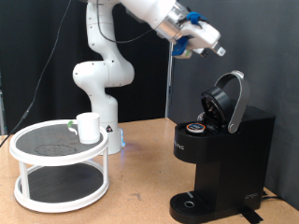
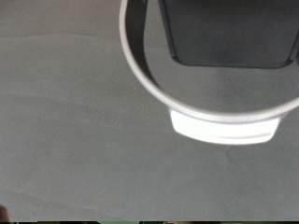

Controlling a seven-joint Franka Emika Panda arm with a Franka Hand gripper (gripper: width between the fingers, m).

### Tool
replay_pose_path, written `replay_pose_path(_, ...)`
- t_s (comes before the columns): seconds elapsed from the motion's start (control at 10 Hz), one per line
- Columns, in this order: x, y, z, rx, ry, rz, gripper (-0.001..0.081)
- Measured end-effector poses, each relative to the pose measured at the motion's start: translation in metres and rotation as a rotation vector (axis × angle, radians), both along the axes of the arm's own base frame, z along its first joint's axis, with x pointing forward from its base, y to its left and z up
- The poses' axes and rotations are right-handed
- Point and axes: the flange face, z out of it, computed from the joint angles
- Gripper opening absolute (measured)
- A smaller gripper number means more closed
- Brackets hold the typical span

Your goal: Make a cup of coffee with the keurig machine

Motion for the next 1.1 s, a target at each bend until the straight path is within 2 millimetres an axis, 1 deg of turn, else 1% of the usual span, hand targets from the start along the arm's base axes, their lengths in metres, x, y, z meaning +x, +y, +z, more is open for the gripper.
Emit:
replay_pose_path(0.1, 0.006, 0.005, 0.001, -0.008, 0.006, -0.002, 0.0734)
replay_pose_path(0.3, 0.007, 0.007, 0.001, 0.004, 0.003, -0.011, 0.0734)
replay_pose_path(0.4, 0.009, 0.012, 0.001, 0.002, 0.008, -0.034, 0.0734)
replay_pose_path(0.5, 0.011, 0.024, 0.002, -0.016, 0.015, -0.060, 0.0734)
replay_pose_path(0.6, 0.013, 0.039, 0.004, -0.041, 0.029, -0.070, 0.0734)
replay_pose_path(0.9, 0.018, 0.084, 0.013, -0.071, 0.052, -0.039, 0.0734)
replay_pose_path(1.1, 0.020, 0.110, 0.017, -0.083, 0.054, -0.017, 0.0734)
